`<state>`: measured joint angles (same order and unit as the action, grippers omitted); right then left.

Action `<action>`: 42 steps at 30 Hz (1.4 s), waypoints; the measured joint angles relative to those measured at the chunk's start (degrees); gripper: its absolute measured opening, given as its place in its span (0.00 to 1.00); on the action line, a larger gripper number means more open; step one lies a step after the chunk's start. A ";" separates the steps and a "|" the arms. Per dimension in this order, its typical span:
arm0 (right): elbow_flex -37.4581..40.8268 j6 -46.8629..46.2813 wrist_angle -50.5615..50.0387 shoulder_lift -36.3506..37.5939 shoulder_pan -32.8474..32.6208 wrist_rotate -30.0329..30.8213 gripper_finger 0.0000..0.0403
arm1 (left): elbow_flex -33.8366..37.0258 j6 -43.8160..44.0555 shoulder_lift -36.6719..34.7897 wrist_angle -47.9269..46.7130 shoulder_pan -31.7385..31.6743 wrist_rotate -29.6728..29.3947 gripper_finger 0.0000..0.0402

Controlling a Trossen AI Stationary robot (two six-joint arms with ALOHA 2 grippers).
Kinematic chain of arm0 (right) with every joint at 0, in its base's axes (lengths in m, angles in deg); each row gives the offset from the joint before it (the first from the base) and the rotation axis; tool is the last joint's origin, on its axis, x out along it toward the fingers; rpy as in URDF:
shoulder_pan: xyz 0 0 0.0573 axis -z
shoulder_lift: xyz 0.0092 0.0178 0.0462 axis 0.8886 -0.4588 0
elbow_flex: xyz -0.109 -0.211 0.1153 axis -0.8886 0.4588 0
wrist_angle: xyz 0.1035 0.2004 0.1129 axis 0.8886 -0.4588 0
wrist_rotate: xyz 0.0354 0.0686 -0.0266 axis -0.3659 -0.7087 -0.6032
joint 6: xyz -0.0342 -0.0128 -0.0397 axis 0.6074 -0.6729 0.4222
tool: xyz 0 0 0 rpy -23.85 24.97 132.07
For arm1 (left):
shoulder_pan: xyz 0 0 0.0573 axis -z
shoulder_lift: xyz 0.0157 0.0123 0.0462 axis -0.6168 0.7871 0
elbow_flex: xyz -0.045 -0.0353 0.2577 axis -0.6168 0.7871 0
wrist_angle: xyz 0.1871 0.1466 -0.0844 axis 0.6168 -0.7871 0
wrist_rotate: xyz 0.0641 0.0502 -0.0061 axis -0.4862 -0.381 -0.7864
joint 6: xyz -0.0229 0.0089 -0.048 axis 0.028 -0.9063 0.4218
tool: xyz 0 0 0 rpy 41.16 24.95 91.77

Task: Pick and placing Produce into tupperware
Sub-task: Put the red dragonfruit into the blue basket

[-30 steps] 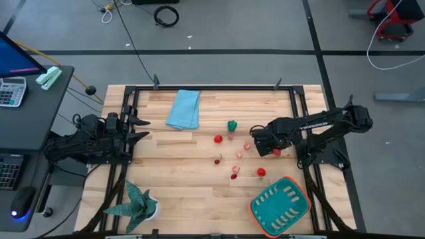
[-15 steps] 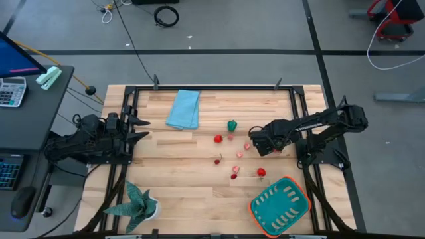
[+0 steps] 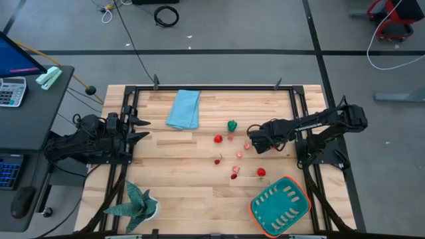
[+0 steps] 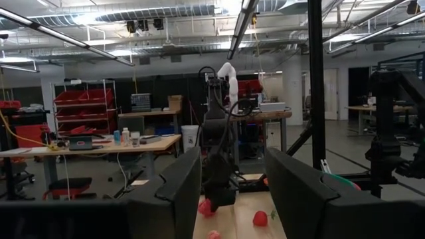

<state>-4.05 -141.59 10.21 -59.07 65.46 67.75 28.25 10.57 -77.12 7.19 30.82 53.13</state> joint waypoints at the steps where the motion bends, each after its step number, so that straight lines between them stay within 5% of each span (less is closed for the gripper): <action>1: -0.13 0.00 0.11 0.23 0.00 -0.04 0.58 | 0.00 0.00 0.00 0.00 -0.02 0.00 0.43; 10: -2.83 -2.68 0.51 3.53 -0.04 -0.69 0.55 | 0.00 -0.02 0.00 0.00 0.00 0.02 0.43; 22: -15.48 -6.00 0.50 5.26 -4.11 -10.20 0.56 | 0.02 -0.04 0.00 0.00 0.00 0.01 0.43; 30: -26.08 -10.27 0.39 5.26 -16.22 -10.25 0.56 | 0.02 -0.04 0.00 0.02 0.00 0.02 0.43; 42: -28.03 -42.23 0.23 4.45 -41.55 -11.99 0.56 | 0.04 -0.04 0.00 1.46 -0.01 0.01 0.43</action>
<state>-32.07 -183.82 10.44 -54.62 23.91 55.76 28.28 10.53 -77.12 8.65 30.81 53.15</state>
